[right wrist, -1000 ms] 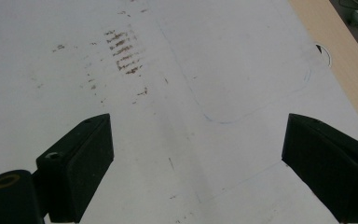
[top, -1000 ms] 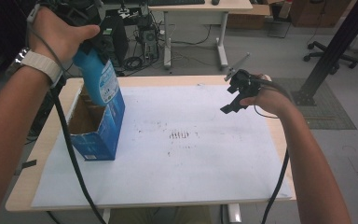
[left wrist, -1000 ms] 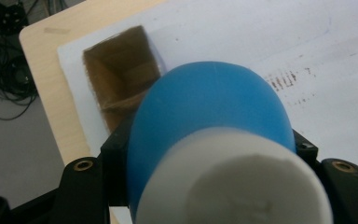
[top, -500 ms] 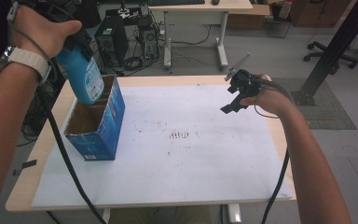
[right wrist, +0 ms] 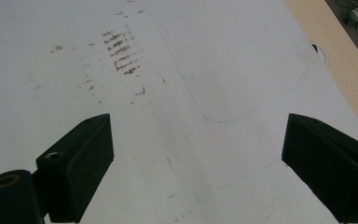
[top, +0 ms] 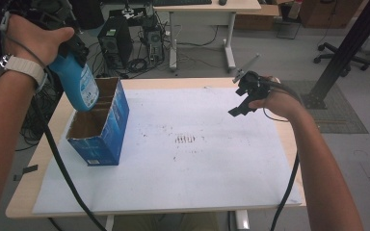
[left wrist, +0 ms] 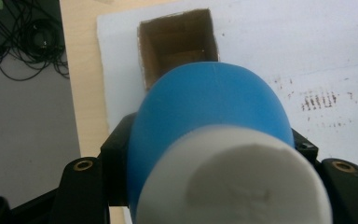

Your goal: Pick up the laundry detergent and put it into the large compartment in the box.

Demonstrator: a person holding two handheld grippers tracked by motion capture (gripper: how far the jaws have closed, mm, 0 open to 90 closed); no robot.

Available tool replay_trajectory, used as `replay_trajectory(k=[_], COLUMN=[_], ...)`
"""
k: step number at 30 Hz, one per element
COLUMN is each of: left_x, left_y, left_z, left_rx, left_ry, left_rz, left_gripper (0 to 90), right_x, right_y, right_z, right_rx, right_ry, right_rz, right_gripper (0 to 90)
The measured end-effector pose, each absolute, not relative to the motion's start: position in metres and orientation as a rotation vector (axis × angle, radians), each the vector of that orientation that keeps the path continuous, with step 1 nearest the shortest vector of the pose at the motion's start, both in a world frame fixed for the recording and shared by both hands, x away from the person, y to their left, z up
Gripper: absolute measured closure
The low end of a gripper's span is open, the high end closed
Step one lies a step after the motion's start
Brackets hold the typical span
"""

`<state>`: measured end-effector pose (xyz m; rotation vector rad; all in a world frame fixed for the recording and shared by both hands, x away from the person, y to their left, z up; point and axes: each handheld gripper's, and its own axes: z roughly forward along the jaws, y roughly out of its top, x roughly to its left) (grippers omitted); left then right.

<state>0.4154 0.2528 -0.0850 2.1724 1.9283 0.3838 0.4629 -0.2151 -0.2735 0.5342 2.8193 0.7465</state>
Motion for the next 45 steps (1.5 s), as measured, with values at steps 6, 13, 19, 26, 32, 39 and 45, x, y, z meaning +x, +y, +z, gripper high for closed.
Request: replay_trajectory(k=[6, 13, 19, 26, 32, 39, 45], left_x=[0.416, 0.419, 0.419, 0.420, 0.422, 0.422, 0.423], left_y=[0.257, 0.257, 0.257, 0.257, 0.258, 0.260, 0.260], left_z=[-0.090, -0.103, -0.113, -0.129, -0.141, -0.155, -0.165], left_rx=[2.158, 2.174, 2.193, 2.208, 2.203, 2.206, 2.215], left_ry=[1.939, 1.946, 1.949, 1.946, 1.944, 1.942, 1.942], left_rz=[0.376, 0.360, 0.354, 0.329, 0.317, 0.305, 0.308], left_gripper=[37.9, 37.8, 37.8, 37.8, 37.8, 37.8, 37.8], right_x=[0.463, 0.463, 0.462, 0.462, 0.462, 0.462, 0.462], right_y=[-0.217, -0.217, -0.217, -0.217, -0.217, -0.218, -0.218], right_z=[-0.273, -0.273, -0.273, -0.272, -0.273, -0.273, -0.273], right_rx=[0.540, 0.540, 0.540, 0.542, 0.544, 0.548, 0.548], right_ry=[2.815, 2.815, 2.815, 2.812, 2.815, 2.813, 2.813], right_rz=[0.746, 0.745, 0.744, 0.745, 0.739, 0.740, 0.736], right_gripper=[9.1, 9.1, 9.1, 9.1, 9.1, 9.1, 9.1])
